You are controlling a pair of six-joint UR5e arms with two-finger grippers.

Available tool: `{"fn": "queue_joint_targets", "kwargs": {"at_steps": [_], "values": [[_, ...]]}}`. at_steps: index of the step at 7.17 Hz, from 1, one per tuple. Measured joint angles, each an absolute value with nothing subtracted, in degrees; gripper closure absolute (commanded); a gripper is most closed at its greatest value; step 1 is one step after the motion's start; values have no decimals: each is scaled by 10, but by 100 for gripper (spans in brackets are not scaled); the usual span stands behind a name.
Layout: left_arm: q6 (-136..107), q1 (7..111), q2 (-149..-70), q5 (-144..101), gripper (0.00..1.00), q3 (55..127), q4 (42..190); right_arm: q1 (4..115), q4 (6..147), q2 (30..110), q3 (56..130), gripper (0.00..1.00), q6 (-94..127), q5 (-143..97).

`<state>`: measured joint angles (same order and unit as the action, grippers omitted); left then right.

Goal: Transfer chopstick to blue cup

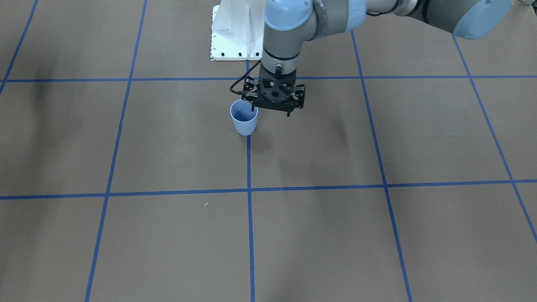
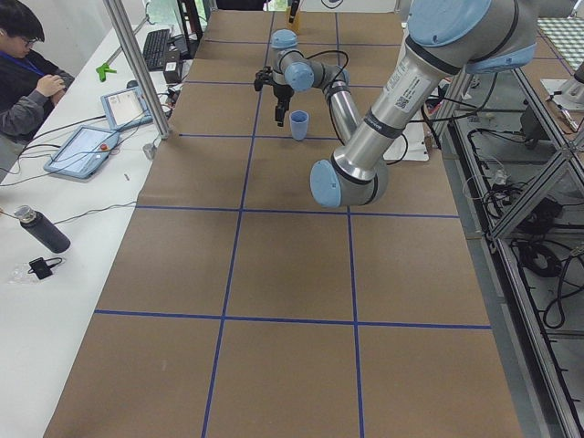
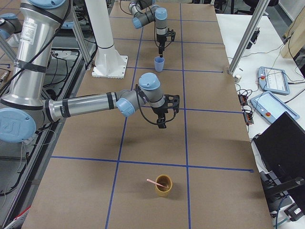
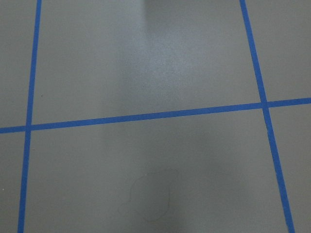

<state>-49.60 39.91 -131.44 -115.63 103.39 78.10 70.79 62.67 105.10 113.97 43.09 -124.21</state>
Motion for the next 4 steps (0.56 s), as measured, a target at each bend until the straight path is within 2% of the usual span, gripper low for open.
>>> {"fn": "queue_joint_targets", "kwargs": {"at_steps": [2,4], "values": [[-270,539,-1223,-1222,2,1053,757,716,628,1053,1131,0,410,-1248],[2,719,-1113,-1294,2,1027,746,775,633,1063,1113,0,334,-1292]]}}
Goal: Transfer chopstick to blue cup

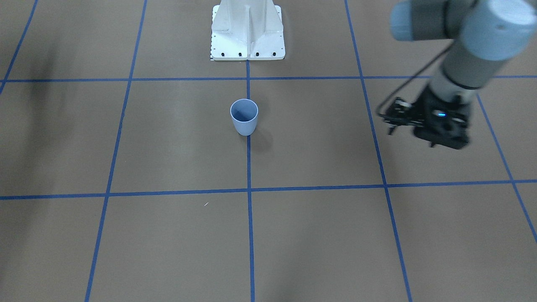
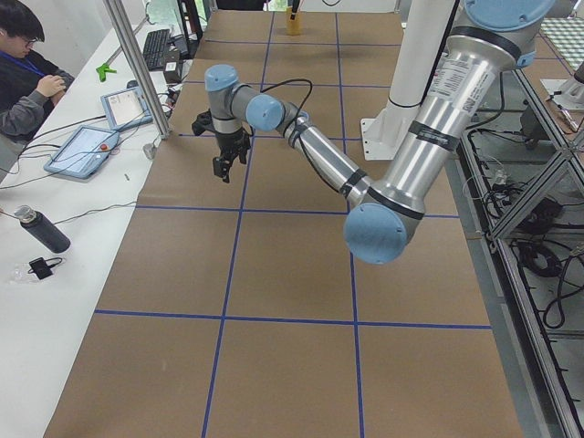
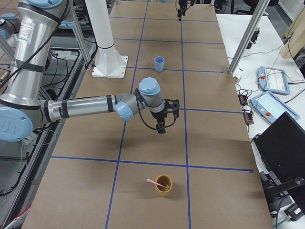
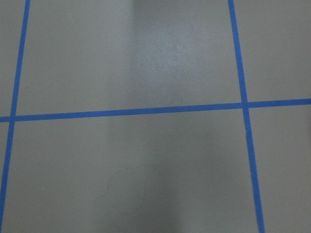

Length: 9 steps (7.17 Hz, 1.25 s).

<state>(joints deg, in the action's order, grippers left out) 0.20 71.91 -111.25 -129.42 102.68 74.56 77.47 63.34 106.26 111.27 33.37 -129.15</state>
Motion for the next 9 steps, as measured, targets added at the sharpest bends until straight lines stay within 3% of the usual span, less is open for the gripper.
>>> {"fn": "queue_joint_targets", "kwargs": {"at_steps": [3,5,9], "values": [[170,891,-1030,-1350,1,895,760,879,636,1095,1081,0,211,-1341],[182,912,-1002,-1353,2,879,771,936,644,1084,1021,0,89,-1350],[182,915,-930,-1356,1,878,878,1011,853,977,951,0,-273,-1291]]}}
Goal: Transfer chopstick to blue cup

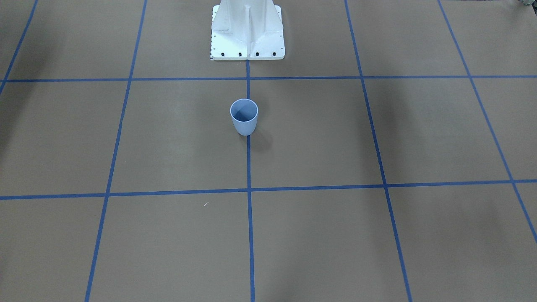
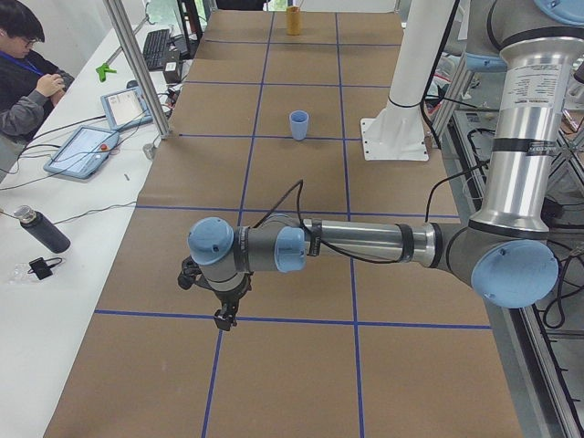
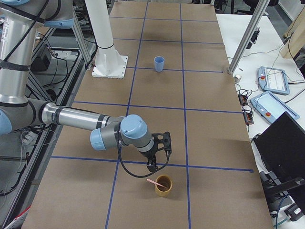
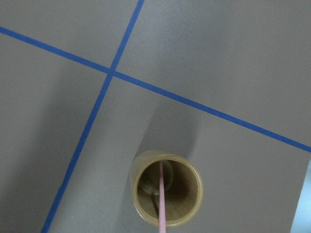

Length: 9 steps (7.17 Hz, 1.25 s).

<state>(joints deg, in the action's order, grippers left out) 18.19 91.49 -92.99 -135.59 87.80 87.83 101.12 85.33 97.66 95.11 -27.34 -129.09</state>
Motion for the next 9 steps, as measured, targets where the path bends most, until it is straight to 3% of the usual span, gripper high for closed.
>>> {"fn": "queue_joint_targets", "kwargs": {"at_steps": [1,3,6,7,8,9], "values": [[181,915,-920,-1356,2,878,895,1015,866,975,945,2,-298,-1274],[181,915,-912,-1356,1,876,906,1014,867,993,944,23,-311,-1257],[182,915,-908,-1356,2,874,908,999,860,1005,943,25,-309,-1264],[183,915,-908,-1356,1,874,908,990,860,1006,943,33,-306,-1266],[183,915,-908,-1356,2,875,908,983,860,1006,942,45,-305,-1266],[184,915,-908,-1356,2,875,908,978,860,1007,941,68,-306,-1267]]}}
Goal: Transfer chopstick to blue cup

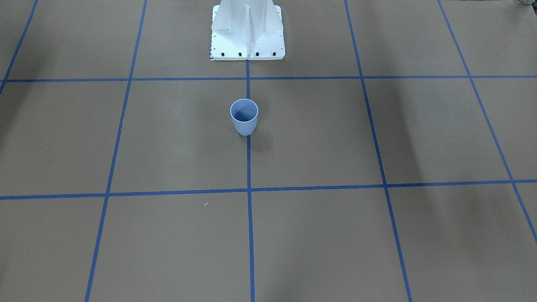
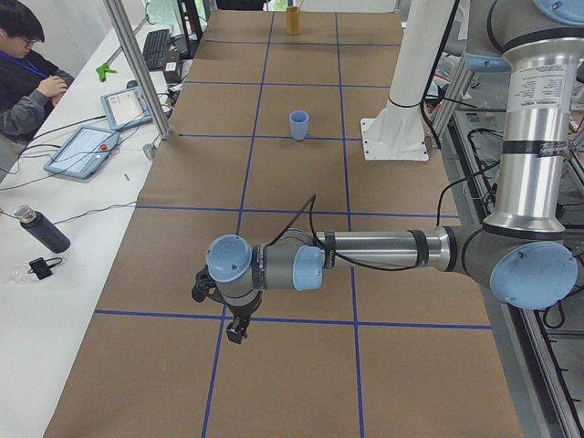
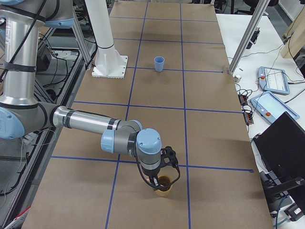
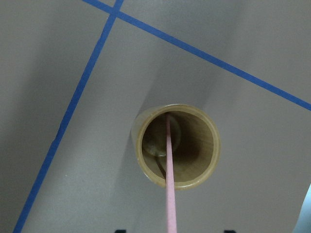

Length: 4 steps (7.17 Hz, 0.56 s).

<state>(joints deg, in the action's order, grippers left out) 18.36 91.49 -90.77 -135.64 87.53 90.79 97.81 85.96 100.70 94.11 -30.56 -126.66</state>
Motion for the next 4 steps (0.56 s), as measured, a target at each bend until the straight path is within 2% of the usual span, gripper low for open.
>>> {"fn": "queue_joint_targets", "kwargs": {"at_steps": [1,4], "values": [[184,915,-908,-1357,2,876,908,976,860,1009,941,86,-307,-1266],[183,915,-909,-1357,1,877,908,975,859,1019,940,100,-313,-1259]]}}
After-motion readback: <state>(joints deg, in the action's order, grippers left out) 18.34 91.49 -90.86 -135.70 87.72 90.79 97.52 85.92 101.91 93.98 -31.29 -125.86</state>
